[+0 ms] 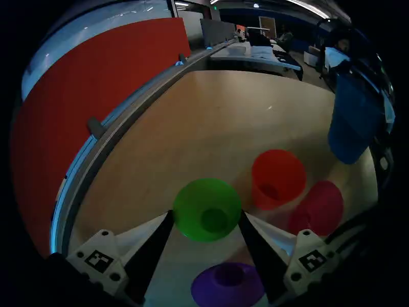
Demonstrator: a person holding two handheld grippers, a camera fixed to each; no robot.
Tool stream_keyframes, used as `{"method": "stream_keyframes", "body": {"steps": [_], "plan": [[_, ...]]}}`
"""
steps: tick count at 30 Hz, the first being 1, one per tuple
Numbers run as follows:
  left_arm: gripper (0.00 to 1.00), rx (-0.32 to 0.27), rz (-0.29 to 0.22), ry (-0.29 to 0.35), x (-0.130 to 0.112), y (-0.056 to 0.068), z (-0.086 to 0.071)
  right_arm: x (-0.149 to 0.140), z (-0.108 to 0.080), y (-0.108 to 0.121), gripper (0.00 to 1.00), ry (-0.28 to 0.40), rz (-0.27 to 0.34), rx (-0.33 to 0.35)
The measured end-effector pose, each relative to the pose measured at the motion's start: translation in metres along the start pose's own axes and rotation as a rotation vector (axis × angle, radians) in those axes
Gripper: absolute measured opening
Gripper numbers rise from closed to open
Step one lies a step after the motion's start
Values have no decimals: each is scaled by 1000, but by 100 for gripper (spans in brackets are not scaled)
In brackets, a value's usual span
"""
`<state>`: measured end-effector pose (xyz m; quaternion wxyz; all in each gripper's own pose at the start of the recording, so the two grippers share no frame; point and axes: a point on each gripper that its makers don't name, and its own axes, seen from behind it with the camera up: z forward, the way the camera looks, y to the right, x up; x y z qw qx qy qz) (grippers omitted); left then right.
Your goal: Pour water
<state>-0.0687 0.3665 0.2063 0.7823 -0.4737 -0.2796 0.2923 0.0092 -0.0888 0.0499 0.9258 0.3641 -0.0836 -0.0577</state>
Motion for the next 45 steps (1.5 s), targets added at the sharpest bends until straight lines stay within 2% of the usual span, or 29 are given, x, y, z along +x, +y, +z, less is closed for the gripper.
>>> {"method": "stream_keyframes", "body": {"steps": [17,26,38,45], "plan": [[91,1,6,16,4,-3,8,-3,3,-1,93,-5,5,1],[91,9,28,26,6,-4,12,-5,3,1,93,-5,11,-1],[90,-3,-5,60,11,-2,14,-5,2,2,93,-3,12,-4],[89,-1,-35,104,18,-4,6,-4,2,0,93,0,17,-3]]}}
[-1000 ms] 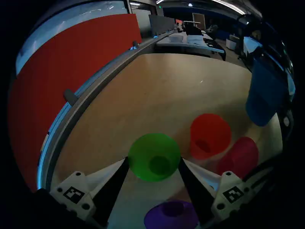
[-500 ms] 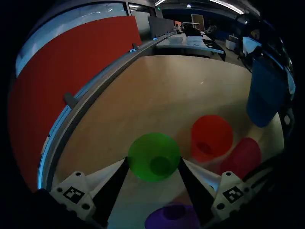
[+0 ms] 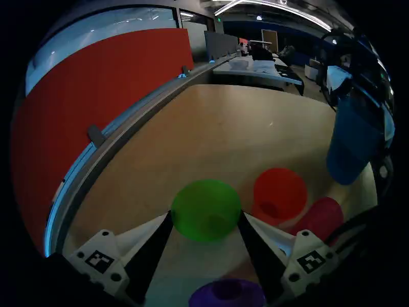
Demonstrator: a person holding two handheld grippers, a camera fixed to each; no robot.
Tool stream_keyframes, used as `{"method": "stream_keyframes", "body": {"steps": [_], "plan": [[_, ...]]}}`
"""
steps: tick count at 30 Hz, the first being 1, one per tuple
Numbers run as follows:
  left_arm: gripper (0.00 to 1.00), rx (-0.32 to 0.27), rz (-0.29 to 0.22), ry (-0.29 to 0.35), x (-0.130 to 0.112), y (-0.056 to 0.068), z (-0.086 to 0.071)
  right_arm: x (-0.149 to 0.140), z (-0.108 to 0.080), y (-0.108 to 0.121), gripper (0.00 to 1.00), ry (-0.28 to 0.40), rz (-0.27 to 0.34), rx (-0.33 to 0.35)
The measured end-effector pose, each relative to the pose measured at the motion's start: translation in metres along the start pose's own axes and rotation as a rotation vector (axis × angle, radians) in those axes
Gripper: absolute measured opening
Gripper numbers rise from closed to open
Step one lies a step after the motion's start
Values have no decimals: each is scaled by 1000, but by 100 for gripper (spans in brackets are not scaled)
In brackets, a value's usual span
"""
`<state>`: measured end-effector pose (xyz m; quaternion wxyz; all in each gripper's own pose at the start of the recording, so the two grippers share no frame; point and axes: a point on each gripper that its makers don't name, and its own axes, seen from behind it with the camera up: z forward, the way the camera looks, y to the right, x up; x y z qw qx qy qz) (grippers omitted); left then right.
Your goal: Pour water
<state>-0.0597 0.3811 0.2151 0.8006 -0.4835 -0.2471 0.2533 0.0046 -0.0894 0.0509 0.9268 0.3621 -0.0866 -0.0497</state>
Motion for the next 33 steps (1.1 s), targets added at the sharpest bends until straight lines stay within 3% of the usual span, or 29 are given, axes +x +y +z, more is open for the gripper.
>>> {"method": "stream_keyframes", "body": {"steps": [9,25,33], "plan": [[89,32,-13,85,15,3,-32,11,-4,-7,93,14,-6,-1],[89,131,-47,292,41,23,-124,35,-18,-45,93,36,-29,2],[89,171,-74,387,47,34,-160,42,-23,-62,93,49,-24,6]]}}
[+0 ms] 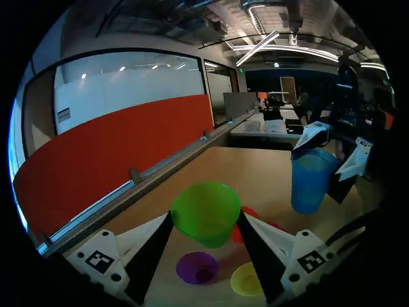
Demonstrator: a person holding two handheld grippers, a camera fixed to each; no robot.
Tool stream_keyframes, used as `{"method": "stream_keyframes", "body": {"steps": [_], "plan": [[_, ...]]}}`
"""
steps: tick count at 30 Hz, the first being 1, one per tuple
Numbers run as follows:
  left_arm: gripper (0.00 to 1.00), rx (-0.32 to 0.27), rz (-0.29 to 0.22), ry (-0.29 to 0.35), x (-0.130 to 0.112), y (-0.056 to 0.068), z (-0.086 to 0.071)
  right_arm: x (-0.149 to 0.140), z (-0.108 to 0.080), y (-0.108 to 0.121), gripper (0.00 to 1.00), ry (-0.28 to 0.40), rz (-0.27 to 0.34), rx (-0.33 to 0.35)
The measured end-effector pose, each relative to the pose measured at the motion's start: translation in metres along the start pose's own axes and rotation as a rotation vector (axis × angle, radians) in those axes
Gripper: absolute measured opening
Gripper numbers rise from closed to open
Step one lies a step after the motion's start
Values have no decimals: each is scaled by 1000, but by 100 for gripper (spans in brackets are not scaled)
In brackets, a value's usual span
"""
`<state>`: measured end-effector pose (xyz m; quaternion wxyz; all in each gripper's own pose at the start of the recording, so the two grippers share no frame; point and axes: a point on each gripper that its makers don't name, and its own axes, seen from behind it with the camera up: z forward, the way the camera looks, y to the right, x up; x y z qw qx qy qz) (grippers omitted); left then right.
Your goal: Pour water
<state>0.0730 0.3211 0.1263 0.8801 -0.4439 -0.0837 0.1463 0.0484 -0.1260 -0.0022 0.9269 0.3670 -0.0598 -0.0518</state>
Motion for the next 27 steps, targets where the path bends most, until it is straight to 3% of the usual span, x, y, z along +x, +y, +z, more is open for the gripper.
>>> {"method": "stream_keyframes", "body": {"steps": [8,14,27], "plan": [[89,9,-63,90,14,5,-23,6,-3,-11,93,11,6,-3],[89,11,-126,123,13,6,-34,9,-5,-16,93,18,9,-4],[88,31,-139,176,13,19,-65,13,-5,-32,93,28,1,7]]}}
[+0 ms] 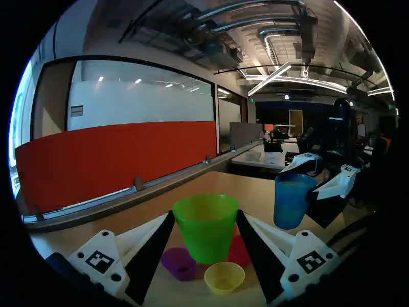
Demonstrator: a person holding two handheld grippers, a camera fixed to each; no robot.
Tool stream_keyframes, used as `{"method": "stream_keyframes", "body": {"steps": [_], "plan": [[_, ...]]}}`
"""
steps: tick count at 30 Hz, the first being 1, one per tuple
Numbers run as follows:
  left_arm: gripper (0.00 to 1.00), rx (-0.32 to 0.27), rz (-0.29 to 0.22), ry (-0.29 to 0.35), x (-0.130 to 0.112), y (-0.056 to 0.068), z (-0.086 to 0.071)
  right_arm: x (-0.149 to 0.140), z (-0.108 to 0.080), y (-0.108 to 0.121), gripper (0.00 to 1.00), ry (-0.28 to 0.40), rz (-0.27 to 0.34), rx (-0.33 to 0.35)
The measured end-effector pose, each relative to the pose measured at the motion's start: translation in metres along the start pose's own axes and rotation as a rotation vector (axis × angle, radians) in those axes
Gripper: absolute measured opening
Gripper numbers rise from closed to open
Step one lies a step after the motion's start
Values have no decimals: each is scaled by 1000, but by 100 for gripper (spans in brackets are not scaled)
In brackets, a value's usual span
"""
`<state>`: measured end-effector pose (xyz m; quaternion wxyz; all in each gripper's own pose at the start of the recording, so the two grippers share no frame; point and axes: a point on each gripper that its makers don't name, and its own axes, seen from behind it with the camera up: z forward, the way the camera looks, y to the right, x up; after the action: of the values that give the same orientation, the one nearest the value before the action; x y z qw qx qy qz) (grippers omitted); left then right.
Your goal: Pour water
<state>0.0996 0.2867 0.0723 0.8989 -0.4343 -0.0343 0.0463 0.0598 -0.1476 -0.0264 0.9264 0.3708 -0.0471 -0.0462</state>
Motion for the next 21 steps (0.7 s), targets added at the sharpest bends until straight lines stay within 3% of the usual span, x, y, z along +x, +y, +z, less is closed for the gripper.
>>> {"method": "stream_keyframes", "body": {"steps": [21], "plan": [[87,2,-26,49,-3,41,-61,10,3,-37,93,-10,-57,44]]}}
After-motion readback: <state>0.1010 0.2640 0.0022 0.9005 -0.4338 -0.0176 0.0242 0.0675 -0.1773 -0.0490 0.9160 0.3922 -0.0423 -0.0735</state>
